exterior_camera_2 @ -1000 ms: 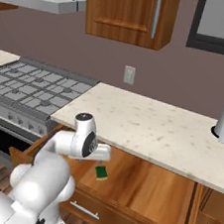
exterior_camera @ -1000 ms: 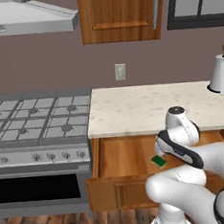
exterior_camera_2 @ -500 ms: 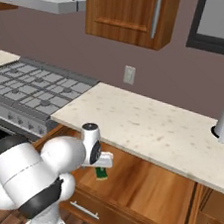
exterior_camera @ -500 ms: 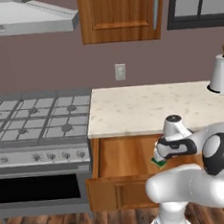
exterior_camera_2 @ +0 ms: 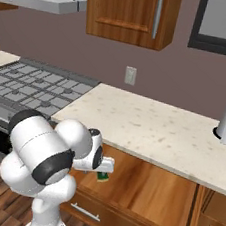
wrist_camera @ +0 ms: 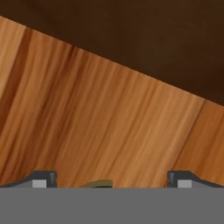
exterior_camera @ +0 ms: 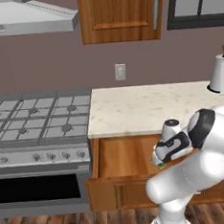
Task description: Restock the sink supplies by placing the sponge and soap dispenser on the counter and next to the sink. Make sure the soap dispenser is upright.
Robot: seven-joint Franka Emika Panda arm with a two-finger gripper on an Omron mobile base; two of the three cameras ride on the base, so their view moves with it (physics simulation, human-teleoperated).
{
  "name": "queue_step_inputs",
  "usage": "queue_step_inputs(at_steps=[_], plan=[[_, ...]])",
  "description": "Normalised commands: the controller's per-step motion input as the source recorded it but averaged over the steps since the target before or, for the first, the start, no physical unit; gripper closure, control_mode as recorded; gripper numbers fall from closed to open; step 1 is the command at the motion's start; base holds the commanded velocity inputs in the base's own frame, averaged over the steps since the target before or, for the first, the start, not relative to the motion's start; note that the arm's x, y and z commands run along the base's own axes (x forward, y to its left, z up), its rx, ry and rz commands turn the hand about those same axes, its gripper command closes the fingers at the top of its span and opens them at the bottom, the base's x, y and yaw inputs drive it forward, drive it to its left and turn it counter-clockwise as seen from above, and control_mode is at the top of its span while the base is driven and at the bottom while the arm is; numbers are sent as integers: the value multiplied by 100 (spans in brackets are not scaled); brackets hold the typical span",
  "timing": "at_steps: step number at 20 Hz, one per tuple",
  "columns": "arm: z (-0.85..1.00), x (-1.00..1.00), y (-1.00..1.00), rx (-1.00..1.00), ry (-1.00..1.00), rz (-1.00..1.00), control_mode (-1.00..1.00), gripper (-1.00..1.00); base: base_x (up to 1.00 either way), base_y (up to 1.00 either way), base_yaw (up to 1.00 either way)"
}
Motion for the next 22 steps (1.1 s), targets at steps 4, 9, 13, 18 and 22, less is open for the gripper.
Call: queue_step_inputs(at_steps=[4,9,13,18,22], plan=[[-22,22,0,0,0,0,-100,-100,0,0,0],[-22,20,0,0,0,0,-100,-100,0,0,0],[-13,12,0,0,0,0,-100,-100,0,0,0],[0,3,0,-3,0,0,-100,-100,0,0,0],[0,18,0,-3,0,0,-100,-100,0,0,0]])
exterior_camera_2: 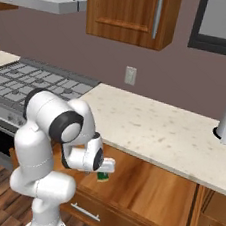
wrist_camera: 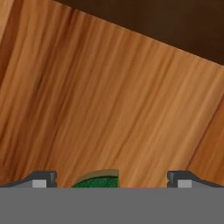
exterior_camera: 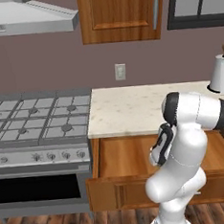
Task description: Restock the sink supplies by placing the sponge and soap dispenser on the counter and next to the sink. Make sure the soap dispenser is upright.
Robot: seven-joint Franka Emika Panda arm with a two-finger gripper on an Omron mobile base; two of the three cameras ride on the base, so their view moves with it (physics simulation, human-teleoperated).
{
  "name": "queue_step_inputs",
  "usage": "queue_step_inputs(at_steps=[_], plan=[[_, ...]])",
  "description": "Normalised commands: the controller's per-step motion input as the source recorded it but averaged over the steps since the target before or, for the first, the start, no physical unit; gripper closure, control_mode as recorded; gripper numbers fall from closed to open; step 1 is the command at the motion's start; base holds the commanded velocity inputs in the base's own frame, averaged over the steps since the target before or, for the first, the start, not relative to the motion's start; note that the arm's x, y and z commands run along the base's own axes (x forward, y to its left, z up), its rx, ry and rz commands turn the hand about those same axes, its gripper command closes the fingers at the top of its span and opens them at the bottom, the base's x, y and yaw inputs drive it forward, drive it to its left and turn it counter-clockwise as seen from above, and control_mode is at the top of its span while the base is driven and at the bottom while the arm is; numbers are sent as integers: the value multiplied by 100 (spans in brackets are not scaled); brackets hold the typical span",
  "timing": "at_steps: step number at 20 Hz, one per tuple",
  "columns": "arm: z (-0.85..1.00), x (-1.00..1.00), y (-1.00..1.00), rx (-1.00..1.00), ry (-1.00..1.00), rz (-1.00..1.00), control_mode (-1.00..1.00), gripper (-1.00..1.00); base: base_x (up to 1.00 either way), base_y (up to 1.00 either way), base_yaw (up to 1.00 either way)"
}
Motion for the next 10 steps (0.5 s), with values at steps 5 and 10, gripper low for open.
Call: queue_step_inputs(at_steps=[5,10], plan=[[-16,28,0,0,0,0,-100,-100,0,0,0],[-28,36,0,0,0,5,-100,-100,0,0,0]])
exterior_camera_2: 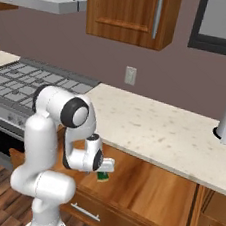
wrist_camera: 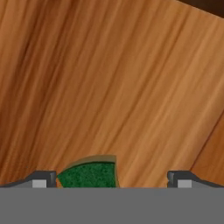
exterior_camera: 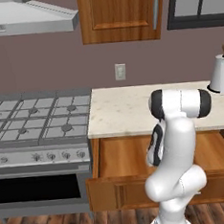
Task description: Restock the sink supplies by placing the sponge and soap dispenser on the counter and next to the sink. Make sure the soap dispenser is upright.
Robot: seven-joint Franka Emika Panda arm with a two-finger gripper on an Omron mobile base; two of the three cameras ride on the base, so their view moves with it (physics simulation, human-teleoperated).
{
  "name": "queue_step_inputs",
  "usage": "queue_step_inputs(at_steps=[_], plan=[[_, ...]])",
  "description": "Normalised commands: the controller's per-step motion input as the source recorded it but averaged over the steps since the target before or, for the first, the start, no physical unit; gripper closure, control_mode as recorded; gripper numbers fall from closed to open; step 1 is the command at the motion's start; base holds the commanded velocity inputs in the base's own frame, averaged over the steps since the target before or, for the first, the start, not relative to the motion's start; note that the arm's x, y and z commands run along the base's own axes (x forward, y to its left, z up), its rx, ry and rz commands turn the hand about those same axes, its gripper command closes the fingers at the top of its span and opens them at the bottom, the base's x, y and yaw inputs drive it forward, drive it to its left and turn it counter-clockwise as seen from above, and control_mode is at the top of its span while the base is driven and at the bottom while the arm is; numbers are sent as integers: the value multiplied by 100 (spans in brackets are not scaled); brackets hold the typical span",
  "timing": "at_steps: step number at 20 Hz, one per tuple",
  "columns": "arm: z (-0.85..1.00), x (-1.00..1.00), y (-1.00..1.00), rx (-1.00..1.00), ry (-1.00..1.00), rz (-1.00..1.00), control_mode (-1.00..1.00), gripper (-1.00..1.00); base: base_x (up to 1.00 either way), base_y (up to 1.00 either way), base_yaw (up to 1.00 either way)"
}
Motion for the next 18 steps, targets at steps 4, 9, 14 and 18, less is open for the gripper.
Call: queue_step_inputs(at_steps=[4,9,14,18], plan=[[-32,36,0,0,0,5,-100,-100,0,0,0],[-8,6,-23,0,-4,1,-100,-100,0,0,0],[-13,6,-19,0,-1,0,-100,-100,0,0,0],[-38,18,0,0,0,3,-100,-100,0,0,0]])
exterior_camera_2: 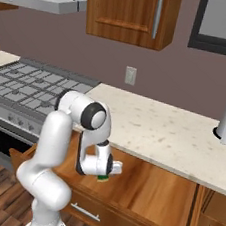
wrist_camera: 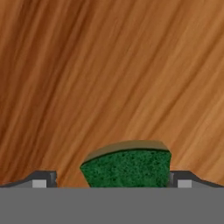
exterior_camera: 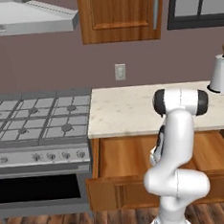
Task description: Restock the sink supplies by placing the sponge and soap dispenser on the counter and next to the sink. Make sure the soap dispenser is upright.
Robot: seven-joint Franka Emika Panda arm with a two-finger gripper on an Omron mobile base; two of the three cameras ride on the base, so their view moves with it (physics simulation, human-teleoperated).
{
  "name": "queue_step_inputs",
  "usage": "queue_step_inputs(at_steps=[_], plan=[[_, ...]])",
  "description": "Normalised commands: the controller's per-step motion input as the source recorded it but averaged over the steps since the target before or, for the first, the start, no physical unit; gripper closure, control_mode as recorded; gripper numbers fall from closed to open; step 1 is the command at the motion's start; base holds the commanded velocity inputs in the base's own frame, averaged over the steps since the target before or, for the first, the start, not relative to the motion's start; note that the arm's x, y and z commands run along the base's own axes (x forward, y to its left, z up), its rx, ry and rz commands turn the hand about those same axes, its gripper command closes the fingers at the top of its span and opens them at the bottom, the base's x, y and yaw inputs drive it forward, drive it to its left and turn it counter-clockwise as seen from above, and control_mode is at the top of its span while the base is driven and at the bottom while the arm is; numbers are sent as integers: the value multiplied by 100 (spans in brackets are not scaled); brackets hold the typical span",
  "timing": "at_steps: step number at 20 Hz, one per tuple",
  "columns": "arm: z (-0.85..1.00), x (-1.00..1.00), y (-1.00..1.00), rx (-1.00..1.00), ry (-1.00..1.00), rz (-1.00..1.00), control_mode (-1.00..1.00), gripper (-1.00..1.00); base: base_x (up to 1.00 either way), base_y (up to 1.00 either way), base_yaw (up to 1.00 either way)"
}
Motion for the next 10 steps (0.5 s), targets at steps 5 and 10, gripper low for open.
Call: queue_step_inputs(at_steps=[5,10], plan=[[-16,20,4,0,0,6,-100,-100,0,0,0],[-5,1,14,0,0,7,-100,-100,0,0,0]])
